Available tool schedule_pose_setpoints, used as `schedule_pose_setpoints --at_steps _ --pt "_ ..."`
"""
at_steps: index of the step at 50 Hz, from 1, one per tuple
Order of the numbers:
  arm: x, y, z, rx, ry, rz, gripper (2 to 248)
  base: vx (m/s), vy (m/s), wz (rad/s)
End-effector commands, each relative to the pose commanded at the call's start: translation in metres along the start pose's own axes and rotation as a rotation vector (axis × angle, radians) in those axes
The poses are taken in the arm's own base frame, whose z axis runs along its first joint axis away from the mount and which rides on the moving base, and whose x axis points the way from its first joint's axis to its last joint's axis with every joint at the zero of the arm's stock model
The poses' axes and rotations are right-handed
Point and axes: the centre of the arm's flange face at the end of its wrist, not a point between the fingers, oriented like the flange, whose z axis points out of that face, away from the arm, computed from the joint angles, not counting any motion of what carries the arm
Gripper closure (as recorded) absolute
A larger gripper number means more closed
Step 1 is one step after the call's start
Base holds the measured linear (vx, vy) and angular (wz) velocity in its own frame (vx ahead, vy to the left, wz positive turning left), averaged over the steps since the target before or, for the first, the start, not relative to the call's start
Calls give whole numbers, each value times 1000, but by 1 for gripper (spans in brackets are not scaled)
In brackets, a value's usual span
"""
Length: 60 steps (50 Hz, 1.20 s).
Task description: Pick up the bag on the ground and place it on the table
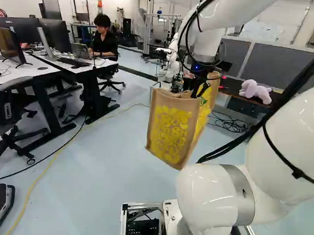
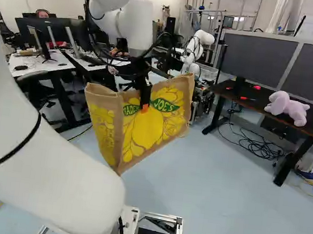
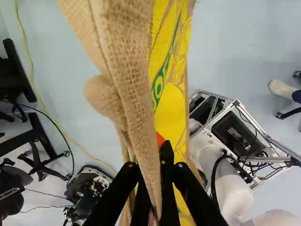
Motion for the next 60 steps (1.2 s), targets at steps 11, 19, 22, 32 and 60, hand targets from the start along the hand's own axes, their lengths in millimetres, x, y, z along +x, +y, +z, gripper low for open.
schedule_pose_setpoints --at_steps 11,19,22,32,60 --pt "1 -3 -17 -1 -1 -4 229 0 0 0" --pt "2 -5 -29 -2 -3 -6 229 0 0 0" --pt "2 -6 -34 -2 -3 -7 229 0 0 0" --pt "1 -6 -46 0 -1 -9 229 0 0 0" --pt "1 -6 -47 1 0 -10 229 0 0 0"
